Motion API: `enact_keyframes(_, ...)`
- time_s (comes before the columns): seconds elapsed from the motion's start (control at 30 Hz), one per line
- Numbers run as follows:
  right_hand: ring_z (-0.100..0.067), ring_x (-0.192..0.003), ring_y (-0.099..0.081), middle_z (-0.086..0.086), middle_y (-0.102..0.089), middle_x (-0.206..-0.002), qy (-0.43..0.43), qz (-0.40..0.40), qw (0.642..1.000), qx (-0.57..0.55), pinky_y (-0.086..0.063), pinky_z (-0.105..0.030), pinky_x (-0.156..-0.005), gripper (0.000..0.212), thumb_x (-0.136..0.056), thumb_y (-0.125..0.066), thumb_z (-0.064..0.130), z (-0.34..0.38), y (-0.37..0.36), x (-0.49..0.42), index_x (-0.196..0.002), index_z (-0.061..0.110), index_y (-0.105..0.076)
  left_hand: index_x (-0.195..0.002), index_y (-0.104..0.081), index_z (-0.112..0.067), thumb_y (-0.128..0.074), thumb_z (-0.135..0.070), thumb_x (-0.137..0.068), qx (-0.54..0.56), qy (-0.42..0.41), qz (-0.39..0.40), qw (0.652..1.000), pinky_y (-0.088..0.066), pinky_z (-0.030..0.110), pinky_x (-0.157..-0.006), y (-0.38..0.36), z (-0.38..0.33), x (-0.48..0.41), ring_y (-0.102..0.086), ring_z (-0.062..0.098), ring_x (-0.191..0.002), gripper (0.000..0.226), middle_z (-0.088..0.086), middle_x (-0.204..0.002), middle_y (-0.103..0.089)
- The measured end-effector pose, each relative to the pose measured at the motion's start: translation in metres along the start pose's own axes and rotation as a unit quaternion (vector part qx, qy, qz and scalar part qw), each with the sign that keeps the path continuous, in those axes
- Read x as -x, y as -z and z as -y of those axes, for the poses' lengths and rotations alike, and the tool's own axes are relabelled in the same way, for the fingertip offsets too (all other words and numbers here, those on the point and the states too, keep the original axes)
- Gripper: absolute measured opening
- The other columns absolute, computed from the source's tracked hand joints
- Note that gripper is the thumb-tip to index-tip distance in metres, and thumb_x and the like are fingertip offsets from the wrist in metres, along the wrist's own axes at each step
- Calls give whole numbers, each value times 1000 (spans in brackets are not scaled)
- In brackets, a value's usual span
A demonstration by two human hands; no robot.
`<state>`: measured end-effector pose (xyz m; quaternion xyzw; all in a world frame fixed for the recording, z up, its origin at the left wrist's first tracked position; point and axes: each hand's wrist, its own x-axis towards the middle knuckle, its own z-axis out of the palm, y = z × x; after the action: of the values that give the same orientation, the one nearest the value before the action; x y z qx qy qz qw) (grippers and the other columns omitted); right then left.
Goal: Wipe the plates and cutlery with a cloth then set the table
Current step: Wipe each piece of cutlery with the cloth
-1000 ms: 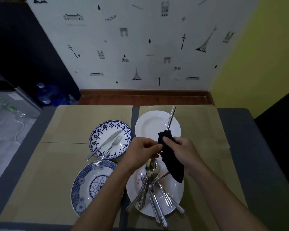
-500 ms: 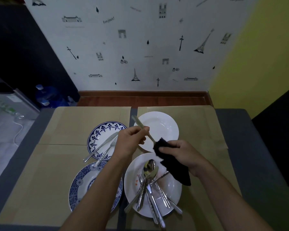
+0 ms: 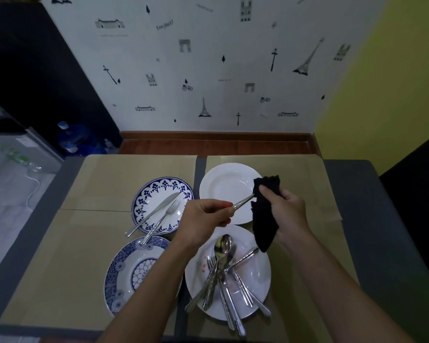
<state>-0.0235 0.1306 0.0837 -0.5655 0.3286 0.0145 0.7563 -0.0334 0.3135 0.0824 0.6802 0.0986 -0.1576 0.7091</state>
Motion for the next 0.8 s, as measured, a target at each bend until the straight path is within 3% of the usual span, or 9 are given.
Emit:
enact_keyframes(0.07, -33, -73, -75, -15, -78, -83, -21, 15, 1000, -15, -62, -39, -66, 10, -88, -81, 12, 0, -3, -1, -97, 12, -78, -88, -80, -14, -78, -5, -83, 1, 2, -2, 1000, -57, 28, -71, 3, 0, 0, -68, 23, -72, 11, 14, -80, -76)
enact_keyframes(0.27, -33, -73, -73, -17, -78, -89, -87, 79, 993, -26, -63, -48, -82, 14, -86, -82, 14, -8, -25, 3, -98, 8, -80, -93, -79, -5, -78, -5, -83, 8, 7, -20, 1000, -55, 30, -69, 9, 6, -1, -66, 30, -74, 10, 24, -84, -74)
enact_keyframes(0.37, -35, -79, -74, -21, -78, -94, -89, 150, 984, 41, -63, -39, -68, 18, -88, -80, 13, -14, -38, 13, -105, 8, -79, -91, -79, -7, -77, -5, -85, 10, 2, -43, 999, -56, 37, -73, 17, 10, -3, -66, 29, -73, 7, 23, -83, -75)
enact_keyframes(0.43, -36, -77, -72, -22, -78, -91, -89, 173, 979, 62, -60, -33, -57, 15, -89, -78, 10, -18, -46, 19, -103, 8, -79, -92, -77, -6, -74, -1, -86, 3, 1, -60, 998, -56, 28, -67, 26, 12, -5, -67, 20, -67, 8, 16, -78, -75)
enact_keyframes(0.5, -33, -72, -69, -18, -77, -83, -85, 165, 980, 77, -59, -33, -55, 12, -89, -78, 9, -23, -53, 21, -100, 8, -80, -90, -77, -5, -74, 0, -85, 2, 6, -86, 996, -55, 23, -63, 36, 14, -7, -66, 15, -61, 8, 12, -73, -75)
enact_keyframes(0.57, -31, -69, -69, -14, -76, -78, -75, 141, 983, 91, -62, -37, -62, 10, -88, -79, 10, -30, -59, 18, -98, 9, -80, -90, -77, -4, -77, -3, -84, 0, 15, -119, 993, -58, 26, -66, 50, 18, -8, -66, 17, -65, 6, 17, -78, -75)
enact_keyframes(0.67, -28, -71, -71, -12, -78, -81, -72, 121, 986, 90, -63, -42, -74, 12, -88, -80, 12, -35, -65, 13, -100, 11, -80, -89, -77, -8, -77, -6, -85, -20, 26, -164, 986, -57, 26, -65, 78, 26, -13, -65, 16, -65, 4, 17, -82, -75)
enact_keyframes(0.8, -27, -73, -72, -10, -78, -82, -75, 118, 986, 92, -63, -42, -77, 14, -88, -80, 12, -39, -70, 7, -101, 12, -80, -88, -77, -11, -78, -10, -85, -82, 33, -233, 968, -54, 24, -61, 117, 44, -26, -65, 15, -60, 4, 13, -75, -75)
